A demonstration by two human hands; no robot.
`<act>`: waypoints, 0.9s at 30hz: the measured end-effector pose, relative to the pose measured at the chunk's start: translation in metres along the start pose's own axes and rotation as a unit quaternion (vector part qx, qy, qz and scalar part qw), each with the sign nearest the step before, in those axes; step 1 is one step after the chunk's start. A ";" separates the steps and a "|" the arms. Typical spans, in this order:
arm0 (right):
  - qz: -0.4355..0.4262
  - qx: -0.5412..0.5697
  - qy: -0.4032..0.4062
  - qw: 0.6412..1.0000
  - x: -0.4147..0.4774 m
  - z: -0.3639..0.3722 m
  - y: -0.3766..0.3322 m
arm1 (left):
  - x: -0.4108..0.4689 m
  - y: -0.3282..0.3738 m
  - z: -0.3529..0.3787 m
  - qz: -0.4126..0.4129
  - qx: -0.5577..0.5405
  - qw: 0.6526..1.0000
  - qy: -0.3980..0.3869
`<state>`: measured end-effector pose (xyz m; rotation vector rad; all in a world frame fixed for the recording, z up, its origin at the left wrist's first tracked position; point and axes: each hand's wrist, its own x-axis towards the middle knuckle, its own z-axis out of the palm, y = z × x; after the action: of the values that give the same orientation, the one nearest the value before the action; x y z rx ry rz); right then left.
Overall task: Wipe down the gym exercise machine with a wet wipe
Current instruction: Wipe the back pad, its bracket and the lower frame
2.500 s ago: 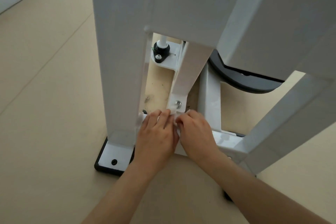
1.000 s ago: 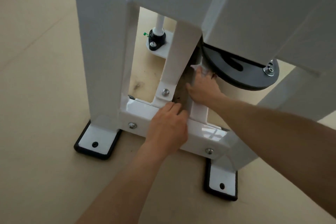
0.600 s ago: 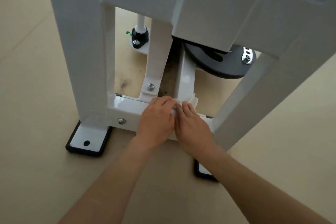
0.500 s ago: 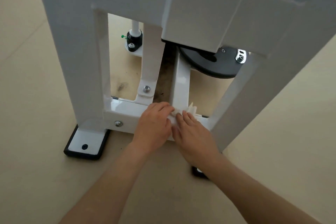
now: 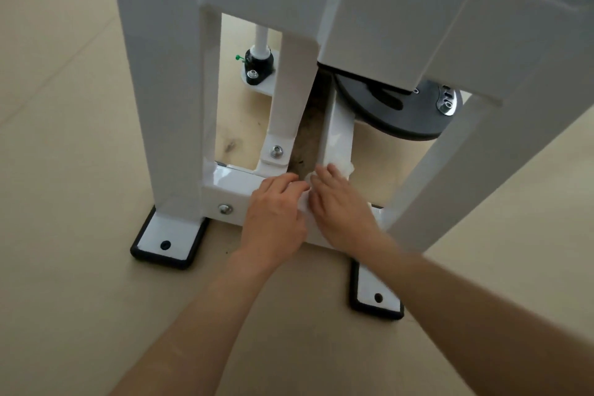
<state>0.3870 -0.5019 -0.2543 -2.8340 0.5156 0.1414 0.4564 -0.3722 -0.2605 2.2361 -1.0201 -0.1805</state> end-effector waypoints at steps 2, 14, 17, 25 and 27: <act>0.042 0.055 0.039 0.997 -0.040 0.009 -0.010 | -0.002 0.001 0.000 0.006 0.013 1.000 -0.011; 0.051 0.115 0.153 0.980 -0.153 0.060 0.051 | -0.001 0.071 -0.032 0.306 0.209 0.874 -0.313; -0.001 0.042 0.001 0.999 -0.159 0.076 0.073 | 0.011 0.098 -0.036 0.312 0.329 0.792 -0.408; -0.227 -0.090 -0.123 0.962 -0.188 0.058 0.152 | 0.008 0.133 0.002 0.284 0.446 0.657 -0.537; -0.277 -0.120 -0.138 0.943 -0.188 0.048 0.170 | -0.004 0.128 0.024 0.231 0.418 0.703 -0.526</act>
<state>0.1481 -0.5806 -0.3136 -2.9902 -0.3850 0.5091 0.3652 -0.4425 -0.1998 2.4467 -2.6905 -1.0317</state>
